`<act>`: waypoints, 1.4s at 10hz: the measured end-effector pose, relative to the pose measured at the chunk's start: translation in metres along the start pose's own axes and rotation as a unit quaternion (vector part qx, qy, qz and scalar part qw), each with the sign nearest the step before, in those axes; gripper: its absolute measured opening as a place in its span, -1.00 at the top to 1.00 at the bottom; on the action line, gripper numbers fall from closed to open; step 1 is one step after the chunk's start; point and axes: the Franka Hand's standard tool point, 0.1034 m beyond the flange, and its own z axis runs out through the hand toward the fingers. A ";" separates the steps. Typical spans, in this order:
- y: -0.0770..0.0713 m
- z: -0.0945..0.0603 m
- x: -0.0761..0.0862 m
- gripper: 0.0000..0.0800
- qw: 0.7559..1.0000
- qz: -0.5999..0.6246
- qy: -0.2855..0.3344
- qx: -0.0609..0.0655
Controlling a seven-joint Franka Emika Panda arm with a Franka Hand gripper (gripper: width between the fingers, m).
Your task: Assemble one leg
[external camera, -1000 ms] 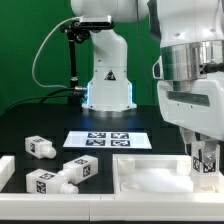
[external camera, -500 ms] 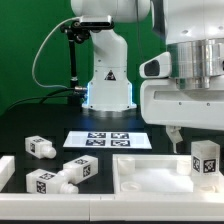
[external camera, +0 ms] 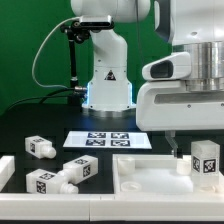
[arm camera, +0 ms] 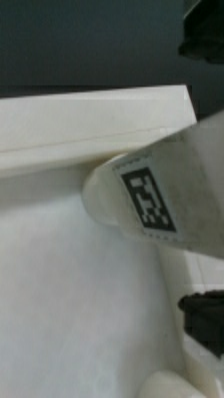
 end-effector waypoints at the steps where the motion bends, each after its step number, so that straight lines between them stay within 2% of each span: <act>1: 0.000 0.000 0.000 -0.62 1.000 0.011 0.000 0.000; 2: 0.000 0.000 0.000 -0.37 1.000 0.011 0.000 0.000; 3: 0.000 0.000 0.000 -0.03 1.000 0.021 0.000 0.000; 4: -0.001 0.000 0.000 -0.03 0.998 0.064 -0.001 0.001; 5: -0.001 0.001 0.000 0.29 0.995 0.097 -0.001 0.001; 7: 0.001 0.001 0.000 0.29 0.982 0.188 -0.001 0.003; 8: 0.003 0.001 0.001 0.29 0.961 0.276 -0.003 0.007; 9: 0.004 0.002 0.001 0.29 0.933 0.359 -0.008 0.011; 10: 0.002 0.002 0.000 0.29 0.882 0.470 -0.015 0.015; 11: 0.001 0.003 0.001 0.29 0.834 0.551 -0.017 0.012; 13: 0.001 0.003 0.001 0.29 0.806 0.591 -0.019 0.013; 14: 0.001 0.003 0.001 0.26 0.812 0.584 -0.019 0.013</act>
Offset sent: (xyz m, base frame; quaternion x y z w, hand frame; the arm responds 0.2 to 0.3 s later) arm 0.0000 0.0000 0.0000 0.0000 0.0000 0.1938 0.9810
